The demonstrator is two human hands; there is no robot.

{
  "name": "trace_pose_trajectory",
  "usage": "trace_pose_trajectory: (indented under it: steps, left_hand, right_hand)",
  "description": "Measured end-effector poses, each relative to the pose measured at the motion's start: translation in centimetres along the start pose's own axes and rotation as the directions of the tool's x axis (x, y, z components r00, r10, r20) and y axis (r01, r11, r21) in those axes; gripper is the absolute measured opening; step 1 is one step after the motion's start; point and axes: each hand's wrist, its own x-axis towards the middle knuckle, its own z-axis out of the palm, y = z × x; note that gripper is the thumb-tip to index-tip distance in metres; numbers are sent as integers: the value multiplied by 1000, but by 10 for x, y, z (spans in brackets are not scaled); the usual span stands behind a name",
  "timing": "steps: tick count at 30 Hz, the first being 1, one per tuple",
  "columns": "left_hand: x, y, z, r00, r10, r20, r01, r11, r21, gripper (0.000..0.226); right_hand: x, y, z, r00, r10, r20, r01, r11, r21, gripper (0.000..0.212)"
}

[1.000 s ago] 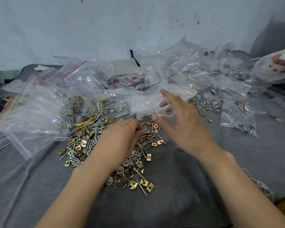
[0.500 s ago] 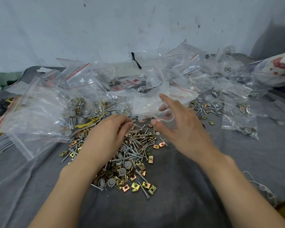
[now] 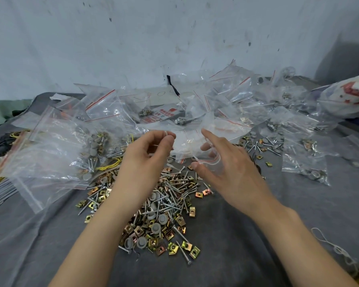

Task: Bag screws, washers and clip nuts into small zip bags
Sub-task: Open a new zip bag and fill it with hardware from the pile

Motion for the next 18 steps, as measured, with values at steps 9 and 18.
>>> trace_pose_trajectory:
  steps: [9,18]
  left_hand:
    - [1,10,29,984,92,151,-103,992,66,14]
    - [2,7,26,982,119,148,-139,982,129,14]
  right_hand:
    - [-3,-7,-5,1000,-10,-10,10,1000,18,71]
    - [-4,-5,-6,1000,1,-1,-1,1000,4,69]
